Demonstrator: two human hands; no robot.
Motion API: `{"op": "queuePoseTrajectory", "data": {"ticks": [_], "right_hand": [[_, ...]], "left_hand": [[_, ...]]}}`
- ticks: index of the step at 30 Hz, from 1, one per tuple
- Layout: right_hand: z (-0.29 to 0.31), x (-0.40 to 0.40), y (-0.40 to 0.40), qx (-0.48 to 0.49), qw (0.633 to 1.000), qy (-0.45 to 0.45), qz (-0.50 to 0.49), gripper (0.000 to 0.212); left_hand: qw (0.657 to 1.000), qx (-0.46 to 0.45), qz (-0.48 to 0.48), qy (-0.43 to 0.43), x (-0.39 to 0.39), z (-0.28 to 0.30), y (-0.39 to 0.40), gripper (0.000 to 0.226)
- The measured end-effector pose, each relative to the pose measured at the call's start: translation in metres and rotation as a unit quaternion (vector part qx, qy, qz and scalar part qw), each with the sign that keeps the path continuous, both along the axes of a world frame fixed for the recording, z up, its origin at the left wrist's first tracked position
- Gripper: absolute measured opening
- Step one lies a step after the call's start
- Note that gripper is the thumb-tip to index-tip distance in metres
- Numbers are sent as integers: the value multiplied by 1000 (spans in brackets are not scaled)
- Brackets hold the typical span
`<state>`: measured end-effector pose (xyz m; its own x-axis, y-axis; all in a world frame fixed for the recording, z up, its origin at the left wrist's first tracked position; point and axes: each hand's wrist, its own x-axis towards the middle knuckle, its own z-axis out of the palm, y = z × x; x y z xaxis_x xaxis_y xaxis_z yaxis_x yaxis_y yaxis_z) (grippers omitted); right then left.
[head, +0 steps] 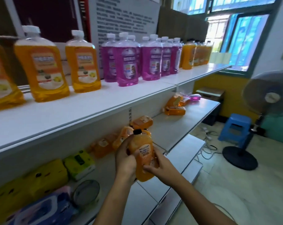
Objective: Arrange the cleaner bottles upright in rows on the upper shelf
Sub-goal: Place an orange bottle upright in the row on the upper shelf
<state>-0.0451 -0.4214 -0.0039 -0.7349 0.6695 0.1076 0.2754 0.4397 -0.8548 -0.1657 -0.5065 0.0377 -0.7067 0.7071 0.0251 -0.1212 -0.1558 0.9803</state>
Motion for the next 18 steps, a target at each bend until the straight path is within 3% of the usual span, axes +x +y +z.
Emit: {"op": "queuePoseTrajectory", "data": {"ticks": [6,11,18], "right_hand": [[25,53,25,-23,999,25,17,121],[27,80,63,-10,996,82,-44,116],[28,125,150,17,985,133,-113,113]], "left_hand": [[995,45,-91,21,30,14,20,50],[989,71,-127,24,53,18,68,46],[980,23,-177,82,107,4,164,36]]}}
